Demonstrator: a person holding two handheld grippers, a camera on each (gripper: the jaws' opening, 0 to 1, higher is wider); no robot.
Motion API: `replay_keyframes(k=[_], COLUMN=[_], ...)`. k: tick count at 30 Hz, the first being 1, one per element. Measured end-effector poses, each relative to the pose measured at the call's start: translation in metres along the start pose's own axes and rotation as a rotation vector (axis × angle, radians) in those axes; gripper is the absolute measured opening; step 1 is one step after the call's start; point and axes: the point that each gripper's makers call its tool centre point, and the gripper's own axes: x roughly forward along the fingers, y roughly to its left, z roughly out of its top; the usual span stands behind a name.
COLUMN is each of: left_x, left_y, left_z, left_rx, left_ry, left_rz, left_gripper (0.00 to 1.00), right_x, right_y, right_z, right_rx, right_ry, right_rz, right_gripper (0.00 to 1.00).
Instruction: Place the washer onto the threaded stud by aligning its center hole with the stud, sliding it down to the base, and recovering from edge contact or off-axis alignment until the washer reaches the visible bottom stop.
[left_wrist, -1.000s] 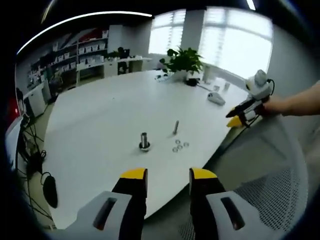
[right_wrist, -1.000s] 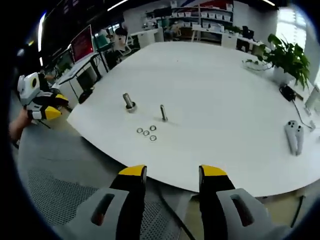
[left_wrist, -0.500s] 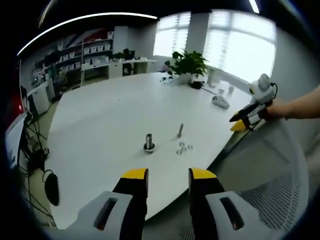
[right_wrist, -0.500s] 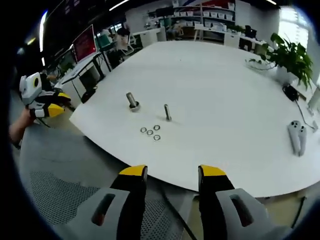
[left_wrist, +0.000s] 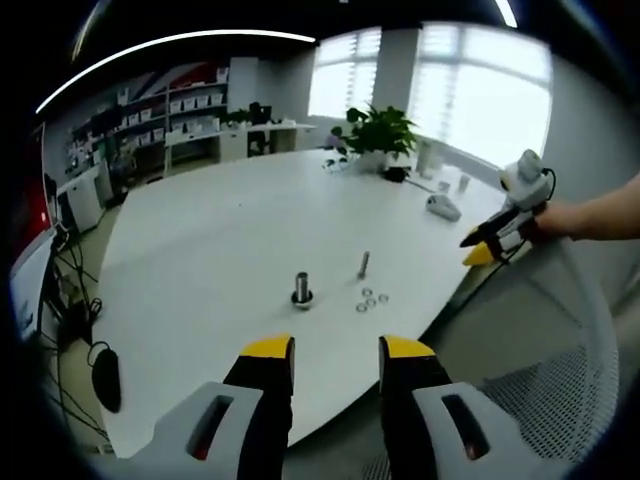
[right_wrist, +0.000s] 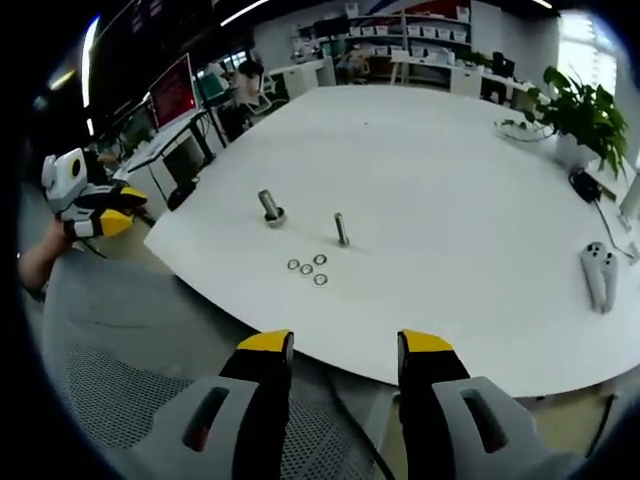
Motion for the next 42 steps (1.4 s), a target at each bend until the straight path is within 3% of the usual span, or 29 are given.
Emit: replay_keyframes(k=[11, 15, 21, 25, 29, 35, 42], left_x=[-0.002, -0.002, 0.000, -0.003, 0.000, -0.001, 0.000], left_y=[0.002, 0.002, 0.000, -0.001, -0.002, -0.001, -0.002], left_z=[-0.001, -0.001, -0.004, 0.003, -0.005, -0.003, -0.003], left_rx=[0.005, 0.001, 0.017, 0.020, 0.037, 0.019, 0.035], left_ry=[-0.001, 0.003, 0.018, -0.014, 0.026, 0.017, 0.019], left_rz=[0.012, 0.008, 0.001, -0.003, -0.003, -0.010, -0.010], left_gripper=[0.34, 0.34, 0.36, 0.34, 0.35, 0.35, 0.34], right_x=[0.002, -0.002, 0.001, -0.003, 0.001, 0.006, 0.028], right_y=[0.007, 0.003, 0.008, 0.025, 0.021, 0.028, 0.033], right_z=[-0.004, 0.006, 0.011, 0.025, 0.021, 0.043, 0.050], right_rx=[-0.073, -0.045, -0.089, -0.071, -0.117, -0.104, -0.110], right_ry=[0.034, -0.016, -0.013, -0.080, -0.027, -0.070, -0.033], right_rz=[0.008, 0.001, 0.015, 0.098, 0.078, 0.121, 0.130], right_gripper=[0.45, 0.45, 0.47, 0.52, 0.52, 0.54, 0.54])
